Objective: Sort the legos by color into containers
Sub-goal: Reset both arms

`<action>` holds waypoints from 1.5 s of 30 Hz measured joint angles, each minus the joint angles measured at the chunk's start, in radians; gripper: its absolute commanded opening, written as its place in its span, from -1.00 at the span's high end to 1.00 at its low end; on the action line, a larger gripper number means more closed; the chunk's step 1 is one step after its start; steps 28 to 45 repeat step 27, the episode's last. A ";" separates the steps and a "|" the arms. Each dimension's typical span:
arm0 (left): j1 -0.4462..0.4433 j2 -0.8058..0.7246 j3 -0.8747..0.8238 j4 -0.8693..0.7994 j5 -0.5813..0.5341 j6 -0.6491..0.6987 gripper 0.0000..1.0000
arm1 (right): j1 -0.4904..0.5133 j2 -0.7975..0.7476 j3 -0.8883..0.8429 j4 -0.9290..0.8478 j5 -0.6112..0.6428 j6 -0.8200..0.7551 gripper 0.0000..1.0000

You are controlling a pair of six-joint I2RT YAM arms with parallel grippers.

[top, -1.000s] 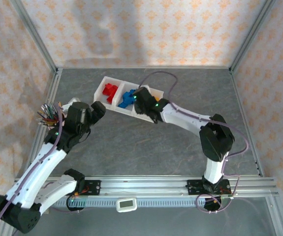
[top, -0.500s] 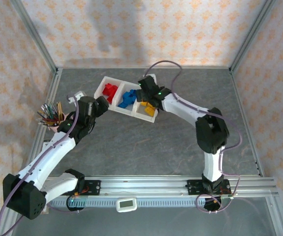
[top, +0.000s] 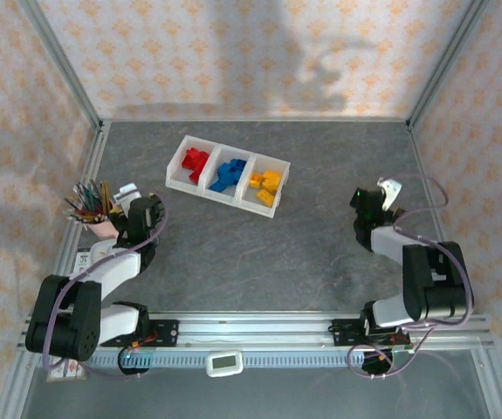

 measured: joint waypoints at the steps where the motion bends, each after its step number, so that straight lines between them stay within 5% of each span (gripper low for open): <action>1: 0.005 0.024 -0.027 0.080 0.015 0.026 -0.99 | 0.000 0.025 -0.034 0.056 -0.022 -0.013 -1.00; 12: 0.030 0.299 -0.150 0.693 0.207 0.191 -0.99 | -0.005 0.078 -0.238 0.660 -0.262 -0.132 -1.00; 45: 0.049 0.302 -0.148 0.773 0.186 0.186 -0.99 | -0.016 0.082 -0.239 0.749 -0.328 -0.148 -1.00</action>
